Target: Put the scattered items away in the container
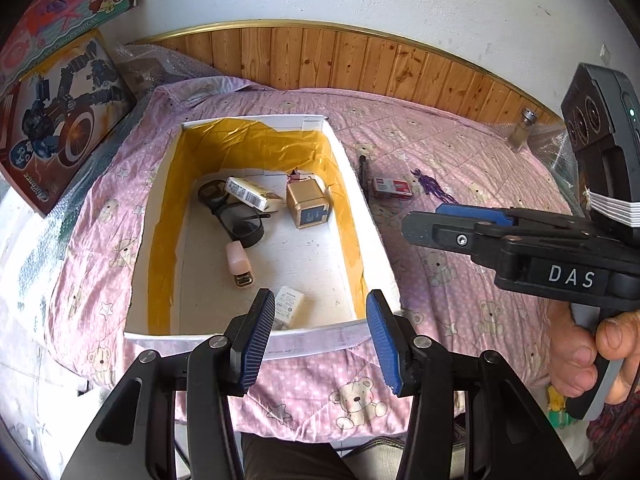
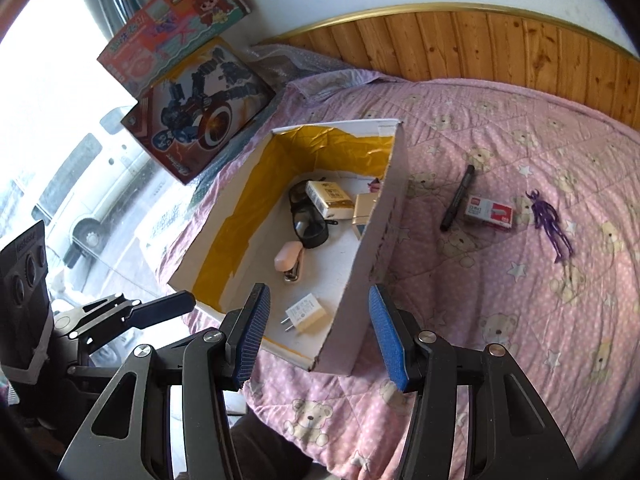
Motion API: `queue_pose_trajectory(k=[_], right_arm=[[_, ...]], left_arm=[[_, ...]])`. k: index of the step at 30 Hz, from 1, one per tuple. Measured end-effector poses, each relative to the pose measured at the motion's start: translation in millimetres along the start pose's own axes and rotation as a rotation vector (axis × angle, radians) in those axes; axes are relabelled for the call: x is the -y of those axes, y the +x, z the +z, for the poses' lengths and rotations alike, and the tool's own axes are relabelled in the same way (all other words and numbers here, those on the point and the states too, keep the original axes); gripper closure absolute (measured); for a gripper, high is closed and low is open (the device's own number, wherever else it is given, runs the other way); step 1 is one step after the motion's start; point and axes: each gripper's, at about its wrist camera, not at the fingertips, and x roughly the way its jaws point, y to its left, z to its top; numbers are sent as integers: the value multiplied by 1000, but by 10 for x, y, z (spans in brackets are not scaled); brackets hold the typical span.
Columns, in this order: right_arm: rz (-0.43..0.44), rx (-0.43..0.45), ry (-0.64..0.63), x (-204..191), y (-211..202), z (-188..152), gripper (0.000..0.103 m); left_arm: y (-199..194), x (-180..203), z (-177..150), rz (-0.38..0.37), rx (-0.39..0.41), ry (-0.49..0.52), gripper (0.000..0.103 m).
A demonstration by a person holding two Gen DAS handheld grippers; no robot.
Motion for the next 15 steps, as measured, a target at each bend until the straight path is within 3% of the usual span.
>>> queue_pose_trajectory(k=[15], right_arm=[[-64, 50, 265, 1125, -244, -514, 51]], left_arm=[[300, 853, 139, -114, -32, 74, 54]])
